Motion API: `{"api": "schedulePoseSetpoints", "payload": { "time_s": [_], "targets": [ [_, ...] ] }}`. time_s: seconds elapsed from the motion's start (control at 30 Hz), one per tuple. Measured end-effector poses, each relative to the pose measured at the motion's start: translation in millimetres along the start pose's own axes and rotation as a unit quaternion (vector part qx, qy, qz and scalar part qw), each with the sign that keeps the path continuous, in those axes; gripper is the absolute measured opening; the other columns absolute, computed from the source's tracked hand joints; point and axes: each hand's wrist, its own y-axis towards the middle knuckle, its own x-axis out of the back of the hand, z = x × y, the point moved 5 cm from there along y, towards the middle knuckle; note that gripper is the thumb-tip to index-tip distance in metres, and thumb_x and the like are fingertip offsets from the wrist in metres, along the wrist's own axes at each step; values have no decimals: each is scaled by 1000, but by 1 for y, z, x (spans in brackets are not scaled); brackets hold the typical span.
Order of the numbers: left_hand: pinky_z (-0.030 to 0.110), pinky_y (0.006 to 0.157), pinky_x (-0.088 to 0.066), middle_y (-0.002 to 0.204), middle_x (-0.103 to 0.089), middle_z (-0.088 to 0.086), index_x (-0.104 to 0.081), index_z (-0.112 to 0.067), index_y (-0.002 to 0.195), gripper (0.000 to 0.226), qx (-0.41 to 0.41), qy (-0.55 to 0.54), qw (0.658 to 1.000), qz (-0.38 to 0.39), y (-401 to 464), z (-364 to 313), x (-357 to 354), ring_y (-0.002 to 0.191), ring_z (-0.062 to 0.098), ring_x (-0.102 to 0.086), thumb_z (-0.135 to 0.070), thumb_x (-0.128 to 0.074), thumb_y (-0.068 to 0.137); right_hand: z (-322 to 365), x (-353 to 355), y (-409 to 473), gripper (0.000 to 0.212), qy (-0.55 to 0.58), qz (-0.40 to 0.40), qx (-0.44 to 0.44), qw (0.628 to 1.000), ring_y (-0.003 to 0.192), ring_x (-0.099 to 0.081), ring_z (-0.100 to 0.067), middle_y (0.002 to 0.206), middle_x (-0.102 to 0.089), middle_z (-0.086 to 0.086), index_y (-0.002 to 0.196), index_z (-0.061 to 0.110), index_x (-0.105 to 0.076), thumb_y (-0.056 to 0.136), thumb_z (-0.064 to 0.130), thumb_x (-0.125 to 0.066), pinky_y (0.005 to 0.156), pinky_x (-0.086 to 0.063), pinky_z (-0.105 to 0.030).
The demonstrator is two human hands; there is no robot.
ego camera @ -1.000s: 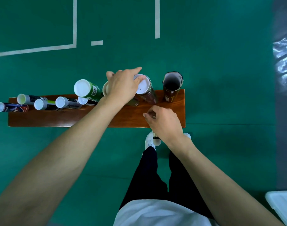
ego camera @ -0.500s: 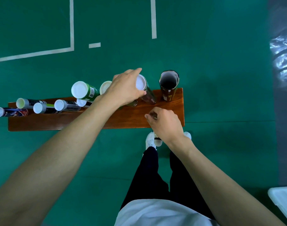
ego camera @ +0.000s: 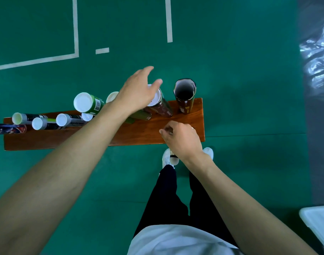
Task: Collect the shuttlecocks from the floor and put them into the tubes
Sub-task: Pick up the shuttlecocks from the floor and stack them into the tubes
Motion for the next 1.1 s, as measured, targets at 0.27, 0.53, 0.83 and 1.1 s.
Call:
{"api": "schedulePoseSetpoints", "payload": {
  "time_s": [0.27, 0.53, 0.83, 1.1],
  "targets": [
    [43, 95, -49, 121, -70, 8, -53, -18, 136, 39, 81, -26, 995, -51, 31, -3, -27, 115, 33, -60, -27, -30, 106, -4, -1, 0, 25, 10, -5, 1, 1000, 79, -66, -20, 90, -73, 2, 99, 19, -71, 100, 42, -61, 69, -57, -37],
    [38, 65, -36, 94, -70, 14, -60, -15, 105, 42, 77, 49, 988, -126, 30, 3, -36, 75, 32, -51, -40, -25, 105, -2, -1, 2, 27, 18, -6, -3, 1000, 81, -68, -21, 91, -74, 1, 101, 17, -71, 101, 42, -59, 74, -60, -39],
    [37, 61, -34, 83, -69, 13, -48, -21, 80, 36, 73, 61, 980, -174, 27, 4, -34, 67, 32, -47, -41, -27, 101, 4, -7, 8, 28, 17, -16, 4, 1000, 75, -66, -20, 86, -72, 2, 96, 18, -71, 100, 43, -59, 71, -60, -40],
    [37, 61, -37, 88, -71, 13, -56, -18, 85, 39, 71, 99, 978, -167, 30, 2, -36, 71, 34, -55, -37, -28, 104, 11, -1, 12, 28, -5, -12, 10, 1000, 79, -66, -25, 90, -73, 1, 96, 18, -70, 100, 44, -59, 71, -57, -39]
  ]
}}
